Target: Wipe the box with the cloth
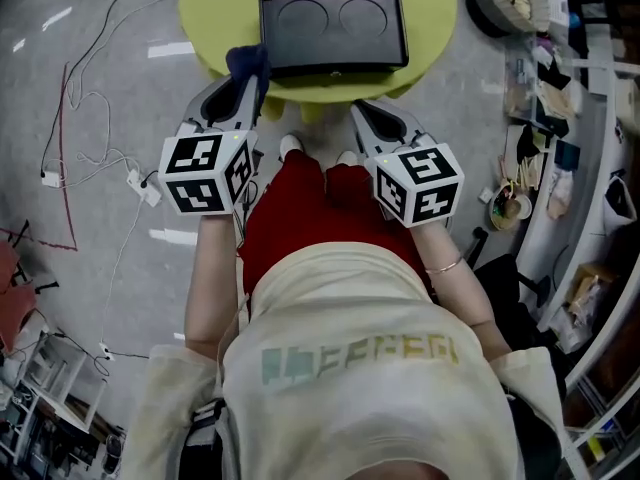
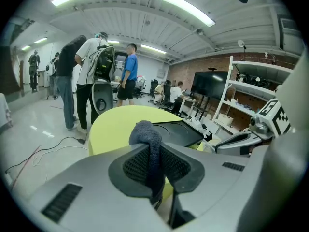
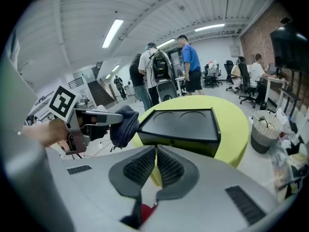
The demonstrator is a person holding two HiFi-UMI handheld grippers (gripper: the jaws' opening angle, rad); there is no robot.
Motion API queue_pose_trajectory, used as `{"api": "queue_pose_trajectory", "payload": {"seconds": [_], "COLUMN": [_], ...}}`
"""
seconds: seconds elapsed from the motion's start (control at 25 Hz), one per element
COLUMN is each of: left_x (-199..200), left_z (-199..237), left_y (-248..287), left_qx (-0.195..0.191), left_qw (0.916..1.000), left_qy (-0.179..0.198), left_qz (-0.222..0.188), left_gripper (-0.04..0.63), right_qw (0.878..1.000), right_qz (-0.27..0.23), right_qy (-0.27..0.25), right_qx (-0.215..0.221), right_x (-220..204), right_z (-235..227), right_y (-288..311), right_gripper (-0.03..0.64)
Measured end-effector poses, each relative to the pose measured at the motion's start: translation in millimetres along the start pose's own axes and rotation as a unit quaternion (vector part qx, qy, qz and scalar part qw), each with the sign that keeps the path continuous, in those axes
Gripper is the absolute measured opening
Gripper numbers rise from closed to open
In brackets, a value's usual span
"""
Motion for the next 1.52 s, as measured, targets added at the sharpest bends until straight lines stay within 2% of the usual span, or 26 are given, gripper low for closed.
{"api": "queue_pose_trajectory", "payload": {"seconds": [0.4, 0.68, 0.84, 0.96, 1.12, 1.52], "left_x": [-14, -33, -47, -57, -67, -73], "left_z": [-119, -226, -259, -265, -249, -163], "left_y": [3, 13, 27, 43, 67, 77], "left_qx": [-0.077, -0.151, -0.175, -0.167, -0.135, -0.074], "left_qw": [0.9968, 0.9867, 0.9823, 0.9840, 0.9893, 0.9946], "left_qy": [0.022, 0.053, 0.051, 0.043, 0.015, -0.033], "left_qz": [0.006, 0.027, 0.041, 0.047, 0.052, 0.065], "left_gripper": [0.063, 0.063, 0.063, 0.063, 0.063, 0.063], "right_qw": [0.999, 0.998, 0.996, 0.994, 0.993, 0.995], "right_qz": [-0.023, -0.034, -0.024, -0.017, -0.002, 0.028], "right_qy": [0.026, 0.046, 0.069, 0.085, 0.096, 0.084], "right_qx": [-0.021, -0.041, -0.060, -0.069, -0.072, -0.047], "right_x": [-34, -65, -87, -99, -109, -99], "right_z": [-34, -64, -73, -76, -73, -56], "right_y": [-65, -124, -144, -148, -143, -100], "right_gripper": [0.038, 0.038, 0.038, 0.038, 0.040, 0.038]}}
Point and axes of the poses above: the fingertips, and each gripper's own axes: y forward along the fingers, z to its left, x out of its top, the point moved 6 cm from there along -y, backward along the fingers, and after that the axes turned 15 degrees about x, right-handed, at the moved point
